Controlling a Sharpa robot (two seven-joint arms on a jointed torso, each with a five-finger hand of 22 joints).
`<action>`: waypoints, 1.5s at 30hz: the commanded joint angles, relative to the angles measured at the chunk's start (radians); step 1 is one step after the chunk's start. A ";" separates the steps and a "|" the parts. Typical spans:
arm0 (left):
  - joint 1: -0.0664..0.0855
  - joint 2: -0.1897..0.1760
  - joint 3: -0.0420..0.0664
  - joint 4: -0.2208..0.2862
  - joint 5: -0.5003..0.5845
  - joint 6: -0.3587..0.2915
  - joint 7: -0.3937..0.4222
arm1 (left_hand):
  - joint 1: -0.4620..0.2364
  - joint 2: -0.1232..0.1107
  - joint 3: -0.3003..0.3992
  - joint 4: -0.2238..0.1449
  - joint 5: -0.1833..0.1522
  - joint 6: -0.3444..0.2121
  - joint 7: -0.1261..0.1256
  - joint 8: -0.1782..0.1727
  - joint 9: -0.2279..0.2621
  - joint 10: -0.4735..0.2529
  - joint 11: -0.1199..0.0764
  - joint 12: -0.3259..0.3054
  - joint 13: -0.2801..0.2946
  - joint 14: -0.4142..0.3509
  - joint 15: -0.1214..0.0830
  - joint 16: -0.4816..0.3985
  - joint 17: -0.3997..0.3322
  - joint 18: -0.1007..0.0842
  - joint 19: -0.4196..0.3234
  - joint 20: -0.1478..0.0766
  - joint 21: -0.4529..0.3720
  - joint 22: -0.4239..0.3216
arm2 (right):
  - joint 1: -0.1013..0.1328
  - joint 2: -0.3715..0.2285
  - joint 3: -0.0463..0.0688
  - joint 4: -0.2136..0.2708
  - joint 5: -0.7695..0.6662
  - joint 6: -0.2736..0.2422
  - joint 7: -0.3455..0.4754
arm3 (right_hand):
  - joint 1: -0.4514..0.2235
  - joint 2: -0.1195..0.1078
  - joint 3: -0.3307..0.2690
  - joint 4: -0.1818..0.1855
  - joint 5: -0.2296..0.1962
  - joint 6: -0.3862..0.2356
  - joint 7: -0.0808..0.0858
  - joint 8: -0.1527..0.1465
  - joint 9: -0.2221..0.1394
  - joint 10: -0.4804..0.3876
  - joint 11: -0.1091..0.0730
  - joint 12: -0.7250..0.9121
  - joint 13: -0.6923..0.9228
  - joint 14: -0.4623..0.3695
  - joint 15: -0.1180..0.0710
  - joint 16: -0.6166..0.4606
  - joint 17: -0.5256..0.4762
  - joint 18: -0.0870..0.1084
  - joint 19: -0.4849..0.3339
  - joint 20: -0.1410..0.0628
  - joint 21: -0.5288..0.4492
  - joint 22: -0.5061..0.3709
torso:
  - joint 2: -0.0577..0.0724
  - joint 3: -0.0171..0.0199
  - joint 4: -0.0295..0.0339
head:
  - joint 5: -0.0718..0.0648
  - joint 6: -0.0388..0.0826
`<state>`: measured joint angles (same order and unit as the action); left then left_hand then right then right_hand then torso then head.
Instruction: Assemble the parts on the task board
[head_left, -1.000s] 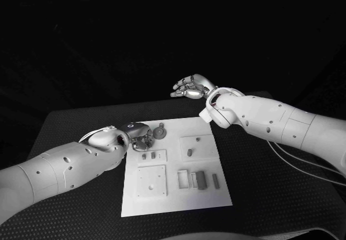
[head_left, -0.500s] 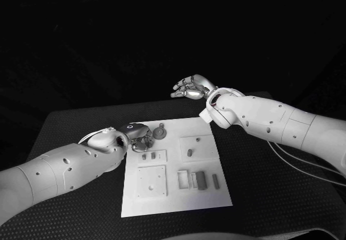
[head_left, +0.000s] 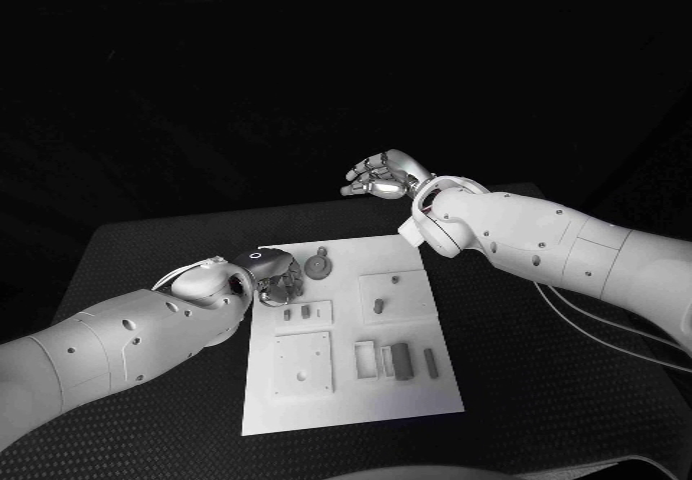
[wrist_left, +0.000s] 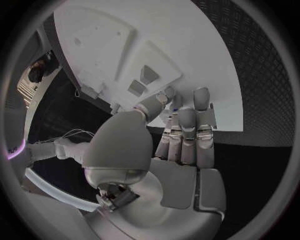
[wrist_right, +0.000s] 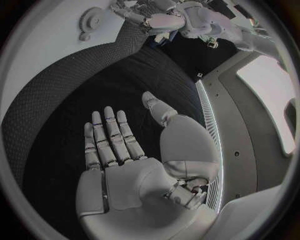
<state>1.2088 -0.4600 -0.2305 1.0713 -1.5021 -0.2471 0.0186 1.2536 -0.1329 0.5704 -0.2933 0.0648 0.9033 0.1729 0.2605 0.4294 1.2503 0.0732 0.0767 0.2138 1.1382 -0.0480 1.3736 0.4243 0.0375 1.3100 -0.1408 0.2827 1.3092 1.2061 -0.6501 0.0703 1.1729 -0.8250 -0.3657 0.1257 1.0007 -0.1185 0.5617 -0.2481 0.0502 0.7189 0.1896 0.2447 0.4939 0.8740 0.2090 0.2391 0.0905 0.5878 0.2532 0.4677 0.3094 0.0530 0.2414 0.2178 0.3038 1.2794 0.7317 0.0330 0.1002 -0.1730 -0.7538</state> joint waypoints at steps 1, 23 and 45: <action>-0.003 -0.002 -0.002 -0.004 0.001 0.000 -0.013 | 0.002 -0.008 -0.006 0.000 -0.001 -0.004 -0.005 -0.003 -0.001 -0.009 -0.001 0.000 0.000 0.001 0.007 -0.003 0.001 0.051 -0.004 0.000 -0.006 0.019 | 0.000 0.000 0.000 0.000 -0.003 0.012 0.005 | -0.003 0.003 -0.003 -0.003 -0.002 -0.009 0.044 0.005 -0.001 0.007 0.002 -0.005 -0.001 -0.008 0.002 -0.002 -0.001 -0.004 0.005 0.000 -0.005 0.001 | 0.000 -0.0001 -0.0004 | 0.000 0.000; 0.001 -0.098 0.068 0.010 0.237 -0.075 0.007 | -0.014 -0.018 -0.011 0.002 0.004 0.011 -0.004 0.017 0.005 -0.024 0.007 -0.007 0.007 -0.022 0.016 -0.032 -0.009 0.048 -0.029 0.011 -0.031 0.012 | -0.017 -0.048 0.000 0.012 -0.209 0.088 0.016 | 0.055 0.009 0.020 -0.042 -0.001 0.032 0.030 0.034 0.004 0.091 -0.033 0.041 0.009 0.108 -0.044 0.065 0.027 0.052 0.138 -0.017 0.020 -0.009 | -0.001 0.0003 0.0011 | -0.004 0.016; 0.044 -0.298 0.119 0.204 1.037 0.052 0.230 | -0.172 -0.004 -0.143 0.004 -0.004 -0.040 0.004 0.032 0.012 -0.128 0.070 -0.010 -0.012 -0.297 0.148 -0.547 -0.200 -0.035 -0.448 0.139 -0.221 -0.252 | -0.081 -0.162 -0.011 0.112 -0.832 0.214 -0.117 | 0.104 -0.010 0.012 -0.040 -0.001 0.106 -0.002 0.069 0.007 0.249 -0.095 0.064 0.021 0.353 -0.152 0.159 0.095 0.154 0.426 -0.024 0.023 -0.087 | -0.009 -0.0052 0.0046 | 0.006 0.027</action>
<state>1.2508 -0.7581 -0.1128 1.2643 -0.5643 -0.2514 0.1762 1.0916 -0.1396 0.4334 -0.2906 0.0647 0.8680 0.1766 0.2902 0.4397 1.1285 0.1449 0.0666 0.2040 0.8451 0.0938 0.8366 0.2274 0.0074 0.8706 -0.0063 0.0658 1.0641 1.1277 -0.8078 0.0587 1.2755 -1.5271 -0.1553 0.0495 1.1086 -0.1239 0.5780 -0.2870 0.0501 0.8208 0.1879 0.3083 0.5004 1.1174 0.1160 0.2981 0.1097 0.9322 0.1034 0.6224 0.4022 0.1938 0.6623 0.1951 0.3235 1.1924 0.7257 0.0297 0.1032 -0.1673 -0.7242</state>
